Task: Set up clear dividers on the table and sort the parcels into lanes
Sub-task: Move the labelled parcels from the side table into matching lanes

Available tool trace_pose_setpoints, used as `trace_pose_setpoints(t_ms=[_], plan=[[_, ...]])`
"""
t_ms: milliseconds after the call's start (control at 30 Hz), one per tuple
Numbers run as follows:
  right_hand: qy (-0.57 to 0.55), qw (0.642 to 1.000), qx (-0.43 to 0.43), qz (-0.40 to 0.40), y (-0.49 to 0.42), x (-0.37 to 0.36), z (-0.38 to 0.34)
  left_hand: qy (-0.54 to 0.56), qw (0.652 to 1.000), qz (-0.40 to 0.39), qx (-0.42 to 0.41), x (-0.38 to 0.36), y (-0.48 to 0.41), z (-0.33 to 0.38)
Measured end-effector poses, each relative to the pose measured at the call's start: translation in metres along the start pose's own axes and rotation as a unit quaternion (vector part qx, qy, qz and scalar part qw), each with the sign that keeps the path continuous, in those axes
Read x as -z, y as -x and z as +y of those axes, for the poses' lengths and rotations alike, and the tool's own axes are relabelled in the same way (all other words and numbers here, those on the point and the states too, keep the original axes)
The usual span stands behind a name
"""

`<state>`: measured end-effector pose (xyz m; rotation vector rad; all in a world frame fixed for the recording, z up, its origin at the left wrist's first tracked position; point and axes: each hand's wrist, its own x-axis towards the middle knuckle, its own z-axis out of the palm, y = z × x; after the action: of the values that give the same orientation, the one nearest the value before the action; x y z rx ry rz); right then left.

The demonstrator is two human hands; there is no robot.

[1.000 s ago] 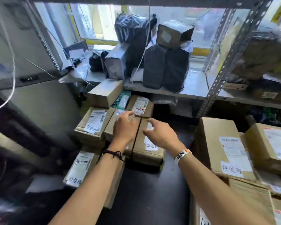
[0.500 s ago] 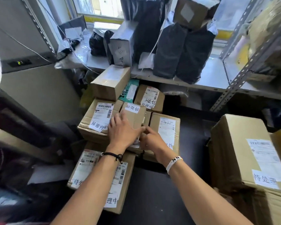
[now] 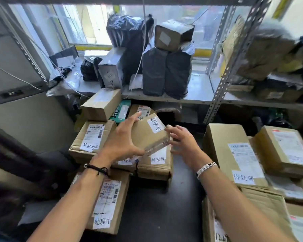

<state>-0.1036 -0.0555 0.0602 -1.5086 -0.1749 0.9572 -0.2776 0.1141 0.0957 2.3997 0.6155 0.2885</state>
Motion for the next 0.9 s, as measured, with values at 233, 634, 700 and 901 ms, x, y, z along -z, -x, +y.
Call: trace_pose_setpoints(t_ms=[233,634,700,901], plan=[[0.001,0.984,0.045,-0.175,0.053,0.072,-0.055,-0.056,0.980,-0.074,-0.178,0.028,-0.008,0.088],[-0.330,0.919,0.193,-0.097,0.119,0.128,-0.070,0.437,0.897,-0.020,0.068,-0.047,-0.025,0.204],[-0.333,0.916,0.197,-0.105,0.129,0.133,-0.071,0.502,0.863,-0.040,0.033,-0.057,-0.027,0.223],[-0.325,0.911,0.242,-0.075,0.151,0.165,-0.071,0.521,0.851,-0.068,-0.021,-0.077,-0.028,0.257]])
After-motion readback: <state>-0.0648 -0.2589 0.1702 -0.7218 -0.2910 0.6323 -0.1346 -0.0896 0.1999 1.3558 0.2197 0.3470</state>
